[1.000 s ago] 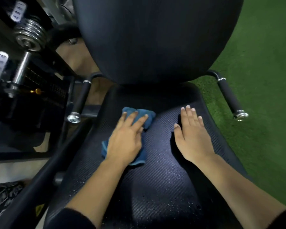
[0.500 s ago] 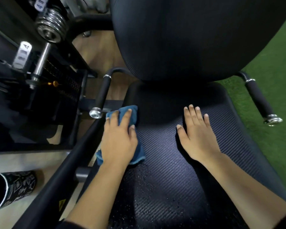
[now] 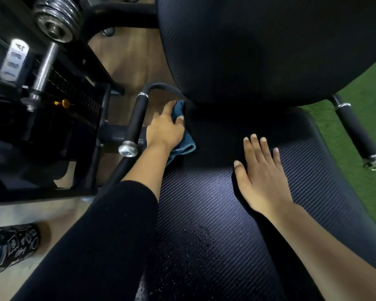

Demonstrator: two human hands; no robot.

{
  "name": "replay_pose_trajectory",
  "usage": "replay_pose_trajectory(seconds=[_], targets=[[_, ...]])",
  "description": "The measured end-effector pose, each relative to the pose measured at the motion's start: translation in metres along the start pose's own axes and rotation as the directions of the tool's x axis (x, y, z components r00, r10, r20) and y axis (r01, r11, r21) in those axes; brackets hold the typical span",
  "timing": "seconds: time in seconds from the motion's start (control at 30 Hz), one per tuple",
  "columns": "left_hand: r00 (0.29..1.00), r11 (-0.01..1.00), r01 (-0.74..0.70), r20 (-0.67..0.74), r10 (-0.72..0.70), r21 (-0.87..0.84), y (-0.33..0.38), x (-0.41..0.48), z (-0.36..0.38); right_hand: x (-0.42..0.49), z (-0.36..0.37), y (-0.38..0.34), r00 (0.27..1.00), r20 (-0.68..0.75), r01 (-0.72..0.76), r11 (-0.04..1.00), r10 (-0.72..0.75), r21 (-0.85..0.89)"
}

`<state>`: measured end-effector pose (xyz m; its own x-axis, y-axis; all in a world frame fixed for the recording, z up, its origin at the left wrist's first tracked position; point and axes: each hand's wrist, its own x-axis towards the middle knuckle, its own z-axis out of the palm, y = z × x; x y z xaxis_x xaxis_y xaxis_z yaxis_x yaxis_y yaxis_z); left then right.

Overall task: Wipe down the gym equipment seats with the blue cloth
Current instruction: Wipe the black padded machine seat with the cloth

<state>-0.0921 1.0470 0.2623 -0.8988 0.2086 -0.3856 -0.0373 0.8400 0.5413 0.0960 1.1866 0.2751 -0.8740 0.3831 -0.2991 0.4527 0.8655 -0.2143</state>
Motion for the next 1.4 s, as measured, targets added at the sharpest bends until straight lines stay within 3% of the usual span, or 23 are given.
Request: replay_pose_trajectory(seconds=[0.23, 0.4, 0.57, 0.97, 1.07, 1.23, 1.4], targets=[[1.0, 1.0, -0.002, 0.014, 0.002, -0.011, -0.028, -0.058, -0.012, -0.003, 0.001, -0.003, 1.0, 0.005, -0.01, 1.0, 0.011, -0.008], [0.997, 0.997, 0.075, -0.001, -0.075, -0.003, -0.003, -0.012, -0.006, -0.001, 0.0, -0.004, 1.0, -0.013, -0.008, 1.0, 0.008, -0.022], [0.998, 0.998, 0.066, 0.011, -0.066, -0.011, -0.001, -0.002, -0.003, -0.001, 0.002, -0.002, 1.0, -0.018, -0.001, 1.0, 0.001, -0.009], [0.994, 0.973, 0.1, 0.022, -0.106, 0.206, -0.042, -0.118, -0.032, -0.02, -0.011, 0.011, 1.0, 0.002, 0.025, 0.998, -0.025, 0.049], [0.998, 0.964, 0.05, -0.048, -0.039, 0.263, -0.048, -0.156, -0.037, -0.036, -0.012, 0.017, 0.999, 0.019, 0.043, 0.997, -0.044, 0.058], [0.96, 0.917, -0.158, -0.161, 0.23, 0.366, -0.055, -0.204, -0.017, -0.061, -0.009, 0.023, 0.994, 0.027, 0.1, 0.994, -0.102, 0.053], [0.946, 0.883, -0.213, -0.136, 0.293, 0.418, -0.025, -0.22, 0.013, -0.077, -0.01, 0.03, 0.991, 0.021, 0.13, 0.989, -0.131, 0.073]])
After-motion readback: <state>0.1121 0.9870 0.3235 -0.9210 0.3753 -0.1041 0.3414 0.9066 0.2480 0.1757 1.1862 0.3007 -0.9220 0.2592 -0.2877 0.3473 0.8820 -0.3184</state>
